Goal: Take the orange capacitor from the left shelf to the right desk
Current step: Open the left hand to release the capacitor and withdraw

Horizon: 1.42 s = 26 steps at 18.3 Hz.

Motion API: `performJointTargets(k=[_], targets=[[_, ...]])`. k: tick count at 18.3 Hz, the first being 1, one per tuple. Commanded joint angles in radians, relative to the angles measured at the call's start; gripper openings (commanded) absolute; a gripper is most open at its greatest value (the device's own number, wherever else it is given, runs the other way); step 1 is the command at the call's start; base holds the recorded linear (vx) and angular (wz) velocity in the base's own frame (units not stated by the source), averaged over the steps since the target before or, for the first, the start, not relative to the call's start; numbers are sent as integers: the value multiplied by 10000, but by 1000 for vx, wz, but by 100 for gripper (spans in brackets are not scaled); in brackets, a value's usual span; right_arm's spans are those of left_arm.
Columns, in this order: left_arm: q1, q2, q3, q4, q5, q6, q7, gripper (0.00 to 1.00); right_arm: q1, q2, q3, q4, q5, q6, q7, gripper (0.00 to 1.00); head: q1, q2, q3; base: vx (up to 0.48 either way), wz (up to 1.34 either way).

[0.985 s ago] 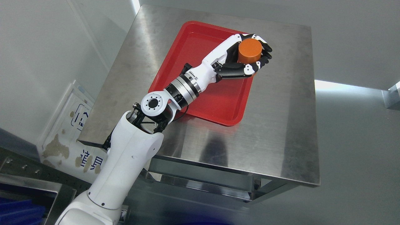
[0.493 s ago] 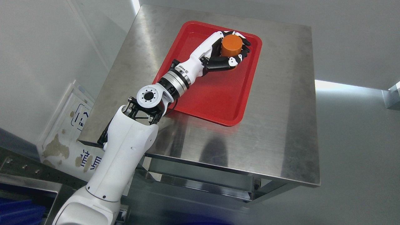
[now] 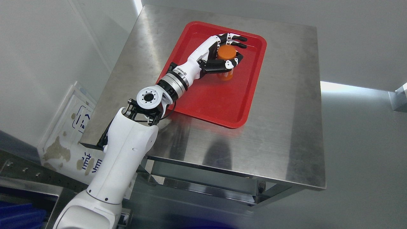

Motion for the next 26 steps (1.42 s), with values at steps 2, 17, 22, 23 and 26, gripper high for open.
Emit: performJointTargets(k=[2, 17, 22, 23, 26], targets=[[-129, 175, 260, 299, -57, 168, -27, 64, 215, -173, -123, -175, 61, -1, -3, 100, 0, 0, 0, 0, 0], [420, 175, 5966, -1266, -11, 230, -1561, 100, 215, -173, -123, -175, 61, -1, -3, 100, 0, 0, 0, 0, 0], [1021, 175, 5769, -1420, -26, 184, -264, 100, 215, -173, -123, -175, 61, -1, -3, 100, 0, 0, 0, 0, 0], [1036, 175, 5388, -1435, -41, 168, 973, 100, 215, -173, -123, -175, 61, -1, -3, 100, 0, 0, 0, 0, 0], [1754, 175, 4298, -2489, -26, 138, 3303, 100, 215, -173, -123, -175, 77, -1, -3, 100, 0, 0, 0, 0, 0]])
